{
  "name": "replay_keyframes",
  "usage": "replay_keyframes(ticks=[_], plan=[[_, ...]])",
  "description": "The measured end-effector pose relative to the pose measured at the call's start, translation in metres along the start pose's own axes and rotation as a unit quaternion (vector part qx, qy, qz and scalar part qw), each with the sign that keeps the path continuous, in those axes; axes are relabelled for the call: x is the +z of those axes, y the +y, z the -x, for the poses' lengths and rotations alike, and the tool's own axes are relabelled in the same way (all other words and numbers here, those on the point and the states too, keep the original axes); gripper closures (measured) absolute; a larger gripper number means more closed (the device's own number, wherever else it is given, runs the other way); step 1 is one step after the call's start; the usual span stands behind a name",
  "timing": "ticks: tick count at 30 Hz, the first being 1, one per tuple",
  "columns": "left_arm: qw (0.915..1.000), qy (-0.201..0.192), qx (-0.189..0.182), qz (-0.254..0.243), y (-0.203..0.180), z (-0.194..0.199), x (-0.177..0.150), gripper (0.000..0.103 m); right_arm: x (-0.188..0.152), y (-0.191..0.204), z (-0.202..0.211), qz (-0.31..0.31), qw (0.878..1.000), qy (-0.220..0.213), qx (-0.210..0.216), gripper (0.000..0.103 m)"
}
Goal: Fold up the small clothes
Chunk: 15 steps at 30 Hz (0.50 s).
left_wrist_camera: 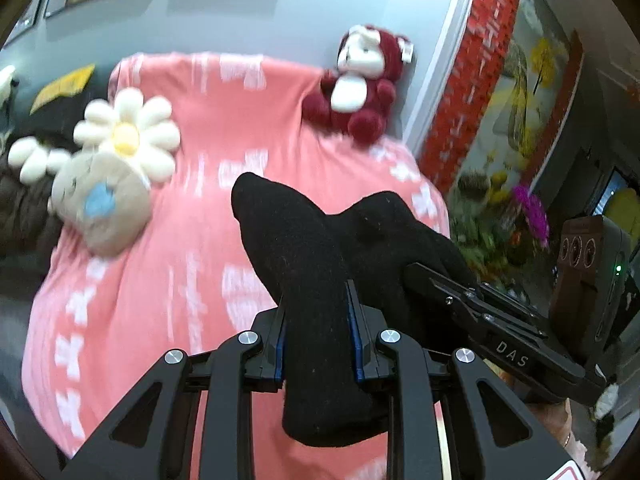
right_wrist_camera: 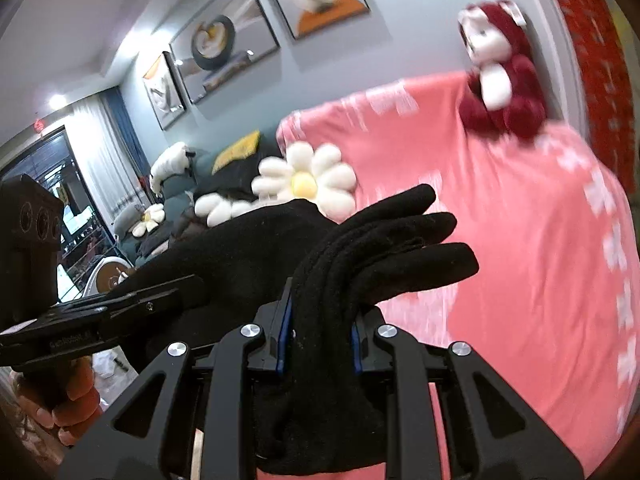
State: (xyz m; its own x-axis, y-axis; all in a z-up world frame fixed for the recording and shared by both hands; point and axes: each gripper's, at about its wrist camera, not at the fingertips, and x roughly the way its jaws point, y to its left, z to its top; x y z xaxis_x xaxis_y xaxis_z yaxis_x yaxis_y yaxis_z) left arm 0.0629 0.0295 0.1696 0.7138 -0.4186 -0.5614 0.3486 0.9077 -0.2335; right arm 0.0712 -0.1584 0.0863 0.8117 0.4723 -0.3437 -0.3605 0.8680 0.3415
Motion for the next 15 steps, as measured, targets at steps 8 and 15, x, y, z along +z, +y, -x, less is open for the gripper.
replay_keyframes(ticks=[8,15], plan=[[0.9983,-0.057,0.009,-0.004,0.037,-0.074,0.056,0.083,0.047,-0.054,-0.104,0.015,0.999,-0.029,-0.003,0.082],[0.9987,0.006,0.041,0.031,0.089,-0.203,0.013,0.083,-0.017,-0.129,-0.219,-0.037,0.997,0.059,-0.017,0.082]])
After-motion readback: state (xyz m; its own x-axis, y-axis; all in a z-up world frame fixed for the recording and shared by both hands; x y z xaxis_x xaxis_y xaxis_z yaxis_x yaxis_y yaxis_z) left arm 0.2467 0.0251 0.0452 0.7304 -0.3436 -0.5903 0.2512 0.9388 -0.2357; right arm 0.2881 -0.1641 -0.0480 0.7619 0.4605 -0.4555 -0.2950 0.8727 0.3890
